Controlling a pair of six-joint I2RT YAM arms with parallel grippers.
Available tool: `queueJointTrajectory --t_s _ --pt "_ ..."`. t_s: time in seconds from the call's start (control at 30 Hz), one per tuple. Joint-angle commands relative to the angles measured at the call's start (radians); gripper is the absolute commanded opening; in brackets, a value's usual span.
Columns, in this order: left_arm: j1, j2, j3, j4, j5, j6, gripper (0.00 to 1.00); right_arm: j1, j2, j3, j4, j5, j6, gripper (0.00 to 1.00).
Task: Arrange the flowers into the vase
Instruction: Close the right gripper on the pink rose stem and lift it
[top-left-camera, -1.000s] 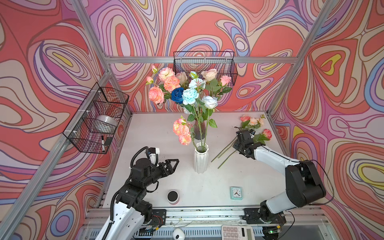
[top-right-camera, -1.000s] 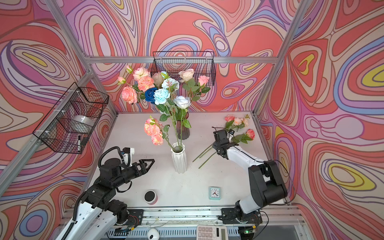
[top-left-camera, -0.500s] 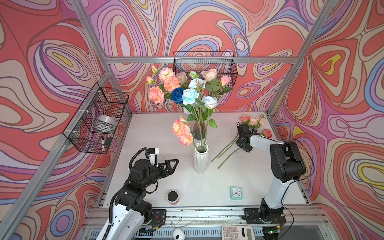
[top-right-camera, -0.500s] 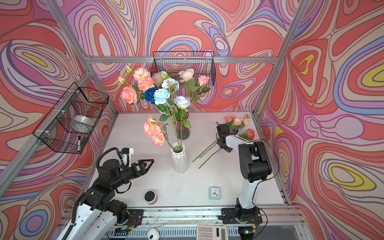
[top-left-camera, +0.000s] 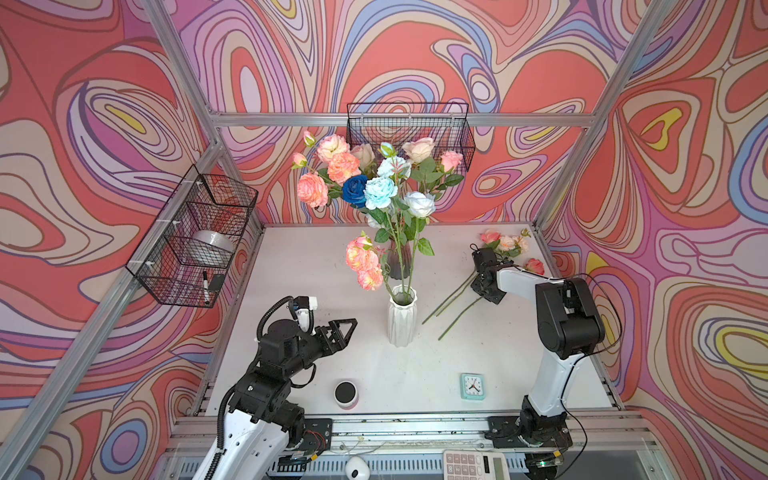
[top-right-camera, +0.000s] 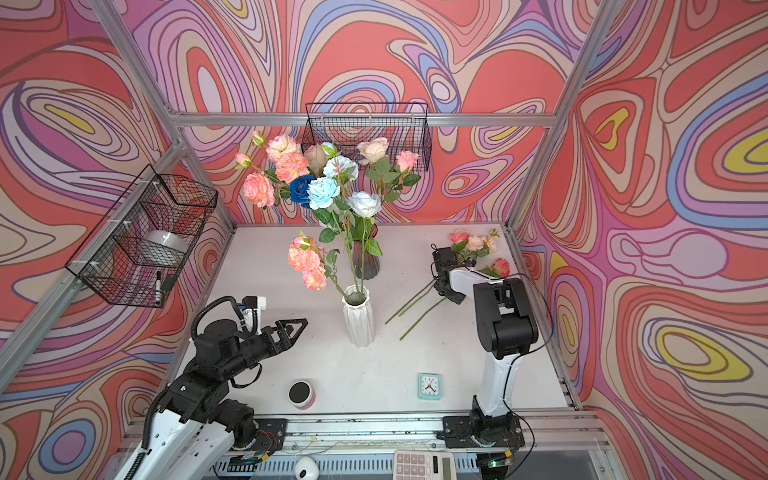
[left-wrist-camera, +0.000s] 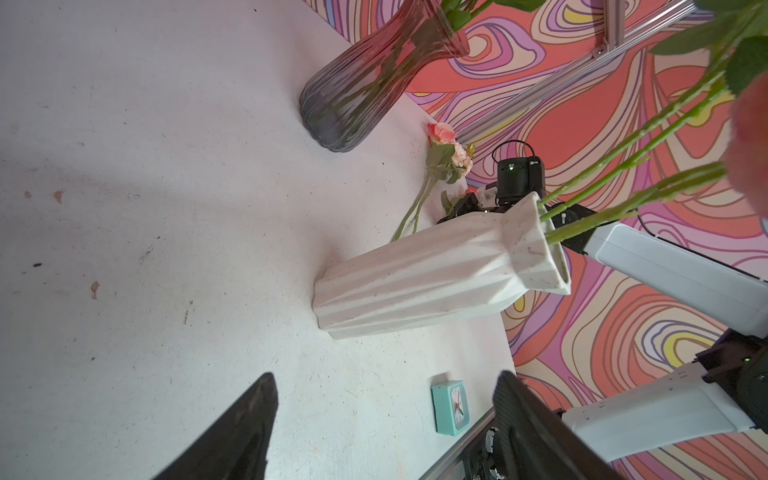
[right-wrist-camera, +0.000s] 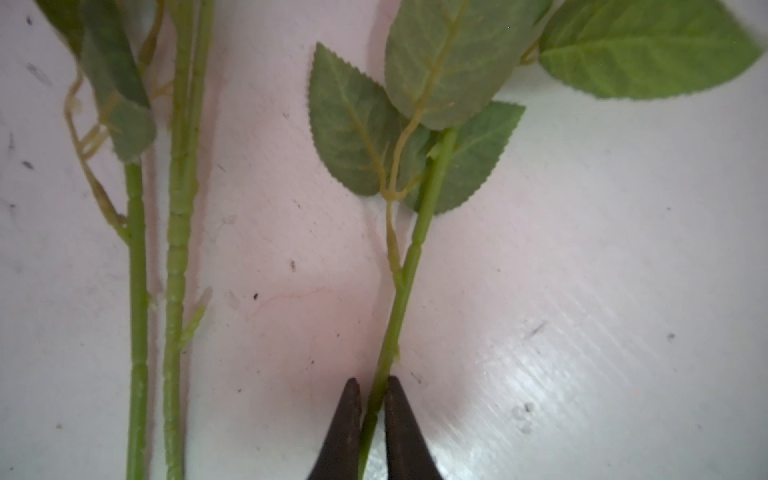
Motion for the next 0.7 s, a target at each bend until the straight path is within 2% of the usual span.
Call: queueJointTrajectory --t_s 0.0,0.27,0.67 --pt "-0.004 -0.009 0.009 -0.017 0.009 0.01 0.84 -0.003 0.008 -0.044 -0.021 -0.015 -0.005 0.02" --pt "-0.003 -0.018 0.017 -0.035 0.012 0.013 0.84 -0.003 -0.148 -0.141 0.024 0.012 -0.049 0.0" --pt "-0.003 -0.04 0.134 -0.106 -0.007 0.04 0.84 -0.004 -0.539 -0.303 0.033 0.089 -0.07 0.0"
